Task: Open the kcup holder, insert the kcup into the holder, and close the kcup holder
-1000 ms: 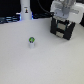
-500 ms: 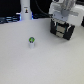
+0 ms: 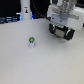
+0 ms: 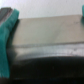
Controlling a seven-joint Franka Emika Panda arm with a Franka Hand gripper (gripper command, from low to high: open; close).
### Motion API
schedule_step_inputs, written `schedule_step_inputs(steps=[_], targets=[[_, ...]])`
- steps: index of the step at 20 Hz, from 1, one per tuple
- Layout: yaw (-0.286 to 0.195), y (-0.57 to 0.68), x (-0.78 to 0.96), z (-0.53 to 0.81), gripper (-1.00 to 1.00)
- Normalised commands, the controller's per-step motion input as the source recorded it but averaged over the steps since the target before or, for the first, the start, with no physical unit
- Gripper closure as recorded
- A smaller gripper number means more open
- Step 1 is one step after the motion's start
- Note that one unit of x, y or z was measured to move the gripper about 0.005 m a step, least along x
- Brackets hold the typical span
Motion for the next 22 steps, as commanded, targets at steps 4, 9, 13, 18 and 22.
schedule_step_inputs(steps=[4, 9, 13, 18, 22], targets=[[-0.068, -0.32, 0.93, 0.24, 1.00], [-0.068, -0.34, 0.89, 0.27, 1.00], [-0.076, -0.42, 0.85, 0.26, 1.00], [-0.078, -0.42, 0.80, 0.22, 1.00], [-0.064, -0.44, 0.74, 0.20, 1.00]])
